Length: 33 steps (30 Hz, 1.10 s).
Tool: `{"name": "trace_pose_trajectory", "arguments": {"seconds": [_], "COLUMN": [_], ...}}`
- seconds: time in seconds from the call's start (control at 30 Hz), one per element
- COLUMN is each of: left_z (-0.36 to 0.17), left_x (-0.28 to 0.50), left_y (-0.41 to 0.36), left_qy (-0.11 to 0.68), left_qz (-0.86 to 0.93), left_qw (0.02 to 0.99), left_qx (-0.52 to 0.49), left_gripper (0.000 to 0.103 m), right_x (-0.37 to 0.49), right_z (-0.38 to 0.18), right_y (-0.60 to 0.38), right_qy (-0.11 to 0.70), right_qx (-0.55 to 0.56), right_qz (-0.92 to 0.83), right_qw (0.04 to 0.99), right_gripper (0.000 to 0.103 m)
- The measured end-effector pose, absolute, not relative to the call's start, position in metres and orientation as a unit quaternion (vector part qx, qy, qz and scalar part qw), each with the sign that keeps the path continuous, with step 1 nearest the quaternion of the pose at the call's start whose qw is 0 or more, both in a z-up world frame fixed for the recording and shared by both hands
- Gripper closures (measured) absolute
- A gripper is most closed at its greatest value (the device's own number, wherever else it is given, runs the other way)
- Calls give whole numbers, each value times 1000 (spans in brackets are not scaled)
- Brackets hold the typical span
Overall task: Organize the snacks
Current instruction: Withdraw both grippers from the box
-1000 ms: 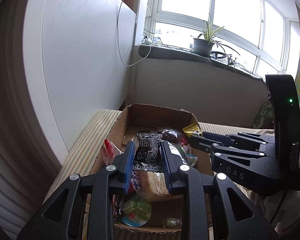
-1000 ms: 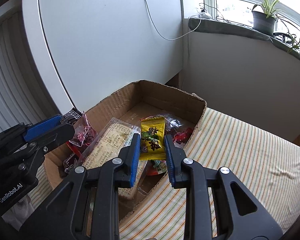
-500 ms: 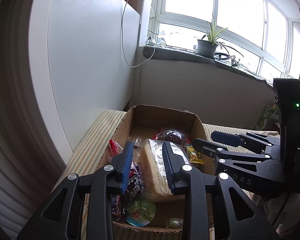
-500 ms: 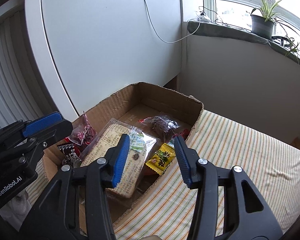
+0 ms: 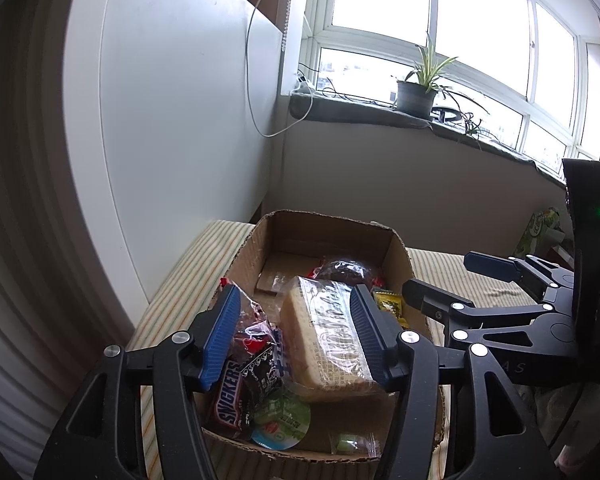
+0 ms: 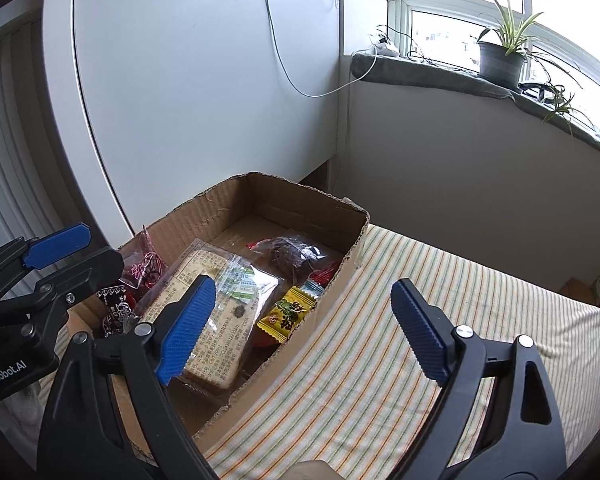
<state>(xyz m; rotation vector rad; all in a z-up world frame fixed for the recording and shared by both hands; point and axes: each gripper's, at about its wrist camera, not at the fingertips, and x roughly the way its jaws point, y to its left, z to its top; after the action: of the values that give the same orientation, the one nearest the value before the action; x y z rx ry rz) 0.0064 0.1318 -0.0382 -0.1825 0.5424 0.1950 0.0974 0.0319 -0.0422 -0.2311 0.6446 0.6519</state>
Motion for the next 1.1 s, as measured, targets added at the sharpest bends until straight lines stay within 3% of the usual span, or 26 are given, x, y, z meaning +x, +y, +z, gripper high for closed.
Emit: {"name": "trace_pose_trajectory", "arguments": {"seconds": [0.07,0.23,0.33,1.1], "left_z": [-37,-32,-31,-25], "left_x": [4,-3,-8,-49], "left_y": [131,125,120,85], "left_qy": [265,258,257,250], "left_qz": [98,106,110,92], "left_qw": [955,957,957,961], "left_qx": [-91,-83,-79,-69], "left_gripper": [39,38,33,32], "right_x": [95,85,77,24], "right_z": [-40,-34,-30,-16], "right_y": [29,21,16,-31], "right_qy": [308,299,292,258], "right_qx": [-112,-117,-124,-113], "right_qz": [314,311,305,295], "right_qw": [891,894,898,913], "right_gripper": [11,11,11,11]}}
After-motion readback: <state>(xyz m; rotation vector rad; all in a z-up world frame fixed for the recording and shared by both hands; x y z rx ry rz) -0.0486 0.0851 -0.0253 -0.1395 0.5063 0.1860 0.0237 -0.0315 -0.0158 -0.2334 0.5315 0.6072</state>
